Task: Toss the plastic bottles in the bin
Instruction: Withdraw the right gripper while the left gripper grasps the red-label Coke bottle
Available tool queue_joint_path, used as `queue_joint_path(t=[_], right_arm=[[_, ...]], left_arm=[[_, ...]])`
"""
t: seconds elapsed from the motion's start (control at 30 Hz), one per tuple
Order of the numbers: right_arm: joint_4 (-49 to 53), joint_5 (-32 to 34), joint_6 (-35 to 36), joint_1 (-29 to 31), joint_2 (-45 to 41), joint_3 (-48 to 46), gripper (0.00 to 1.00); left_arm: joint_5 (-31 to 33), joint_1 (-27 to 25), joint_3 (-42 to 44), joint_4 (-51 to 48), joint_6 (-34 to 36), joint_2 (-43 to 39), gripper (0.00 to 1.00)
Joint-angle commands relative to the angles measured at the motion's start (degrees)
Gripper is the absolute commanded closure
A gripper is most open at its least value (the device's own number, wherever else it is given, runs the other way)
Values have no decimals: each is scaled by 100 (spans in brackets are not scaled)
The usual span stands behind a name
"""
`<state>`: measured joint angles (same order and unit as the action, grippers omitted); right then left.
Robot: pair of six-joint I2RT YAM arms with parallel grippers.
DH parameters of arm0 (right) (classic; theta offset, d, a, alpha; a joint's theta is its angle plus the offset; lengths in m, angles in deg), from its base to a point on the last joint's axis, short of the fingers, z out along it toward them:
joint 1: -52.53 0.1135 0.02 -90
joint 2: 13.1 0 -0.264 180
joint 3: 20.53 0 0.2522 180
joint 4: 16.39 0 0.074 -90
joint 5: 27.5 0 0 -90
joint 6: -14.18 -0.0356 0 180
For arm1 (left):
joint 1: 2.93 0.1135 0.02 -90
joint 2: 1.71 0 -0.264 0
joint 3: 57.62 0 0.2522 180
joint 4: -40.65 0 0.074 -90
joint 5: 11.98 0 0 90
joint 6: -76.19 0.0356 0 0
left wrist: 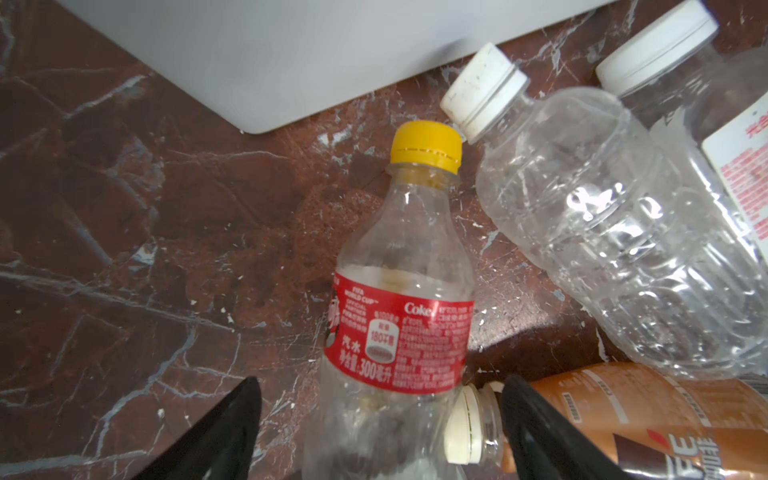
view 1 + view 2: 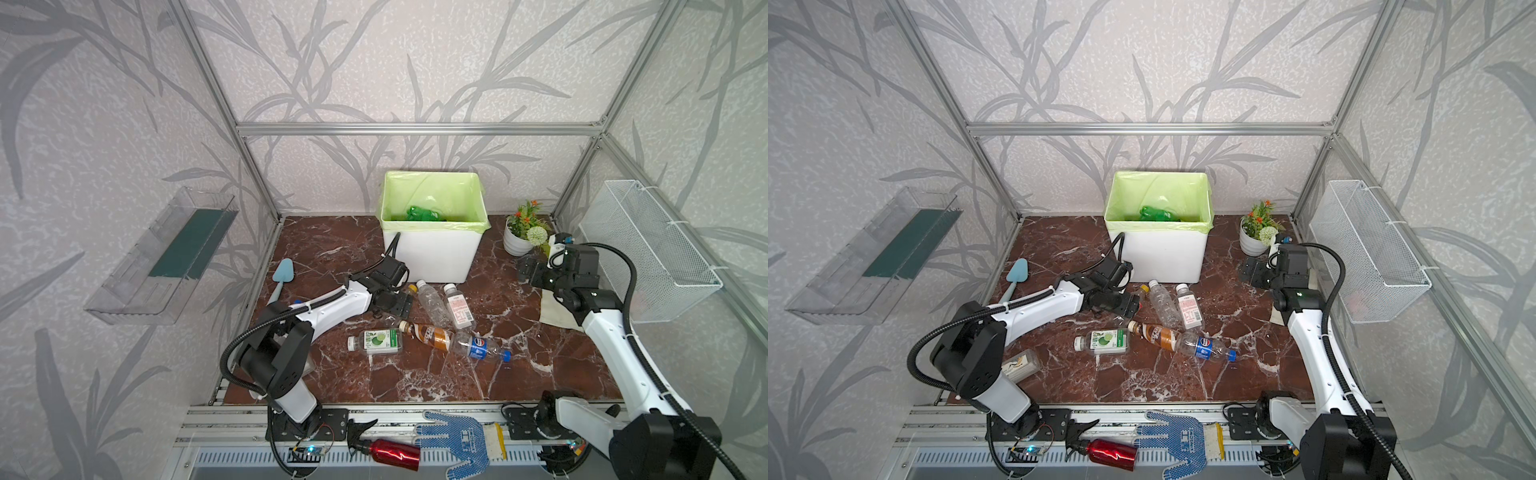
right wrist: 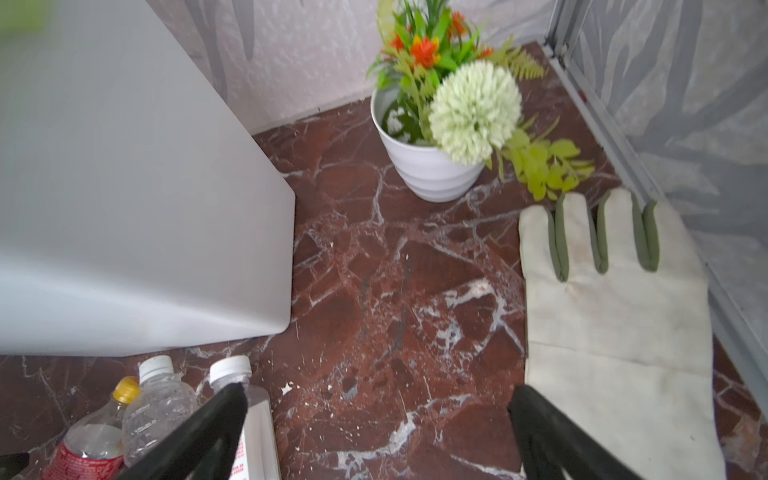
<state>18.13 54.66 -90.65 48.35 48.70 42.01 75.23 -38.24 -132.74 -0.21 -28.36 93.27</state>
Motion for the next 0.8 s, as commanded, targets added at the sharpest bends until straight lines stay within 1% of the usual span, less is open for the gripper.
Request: queue_joint_path(t=[0.0,0.13,0.2,0.3,0.43,0.5,0.67,0.77], right_arm=[[-288,-308,-256,-115,-240,-264,1],[-283,-295,-318,-148,-384,-546,1],[-282,-272,-343,-175,-446,-659,1],[-271,-297,-345,-205,-515,-756,1],[-268,-355,-363,-223,-529,-840,1],[-286,-388,-389,-223,-542,-882,1],[-334,-415,-442,-222,-589,-991,1],[-352,-429,-451,-223,-599,-1025,1]], left_arm=[[243,-16,-258,-306,-61,220,11],[472,-25,-381,-461,-152,432,13],[617,-25,-407,-514,-217,479,16],[873,-12,-381,-555,-309,476,22],[1346,-10,-329,-630,-468,404,35],[1467,9,-274,-598,-500,330,41],[1499,41,-107,-473,-509,76,48],[1646,57,4,-468,-630,-70,52]])
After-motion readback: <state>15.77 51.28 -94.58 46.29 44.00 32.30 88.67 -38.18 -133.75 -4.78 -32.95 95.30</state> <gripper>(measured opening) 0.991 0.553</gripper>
